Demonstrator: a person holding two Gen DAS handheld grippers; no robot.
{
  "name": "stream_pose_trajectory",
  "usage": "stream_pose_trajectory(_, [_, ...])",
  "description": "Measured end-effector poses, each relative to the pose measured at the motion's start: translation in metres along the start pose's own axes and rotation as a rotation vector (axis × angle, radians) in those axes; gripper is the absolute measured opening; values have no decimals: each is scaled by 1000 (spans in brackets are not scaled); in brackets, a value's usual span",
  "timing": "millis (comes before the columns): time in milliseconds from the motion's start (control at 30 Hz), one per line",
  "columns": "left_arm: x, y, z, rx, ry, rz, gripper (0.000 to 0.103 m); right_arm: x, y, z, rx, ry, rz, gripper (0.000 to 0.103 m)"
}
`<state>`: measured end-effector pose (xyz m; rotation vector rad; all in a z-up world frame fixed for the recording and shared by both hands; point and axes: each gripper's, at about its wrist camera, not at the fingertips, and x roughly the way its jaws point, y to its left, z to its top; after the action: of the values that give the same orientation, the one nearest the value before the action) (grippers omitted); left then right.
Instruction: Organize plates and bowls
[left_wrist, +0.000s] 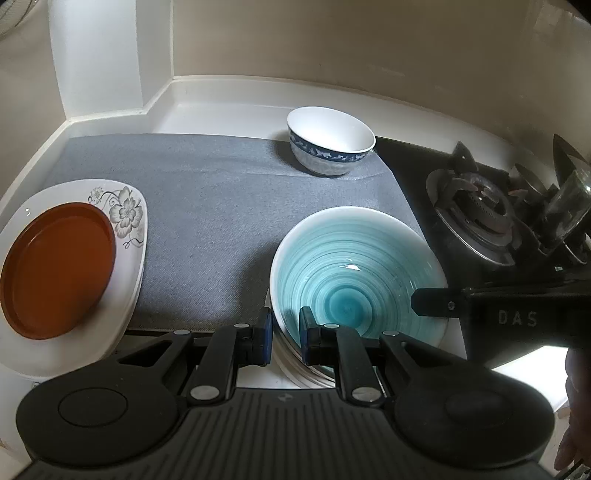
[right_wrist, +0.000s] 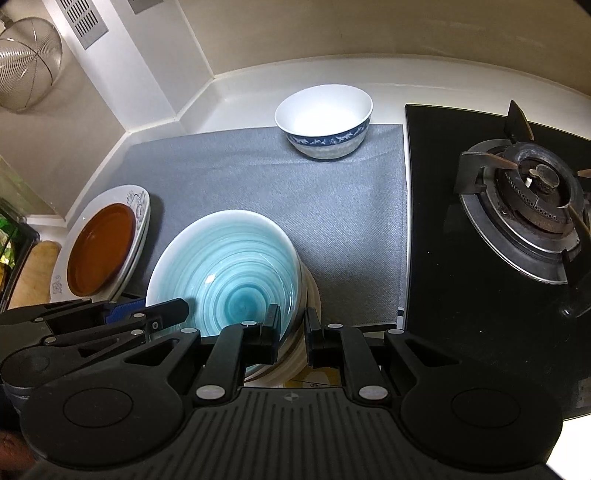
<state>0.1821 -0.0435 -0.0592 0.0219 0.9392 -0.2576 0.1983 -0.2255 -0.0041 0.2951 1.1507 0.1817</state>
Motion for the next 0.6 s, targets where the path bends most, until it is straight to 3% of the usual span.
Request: stream_pose_trajectory(600, [-4,-7,-1,4,-12,40,18,7,1,5,-45,56,-3,15])
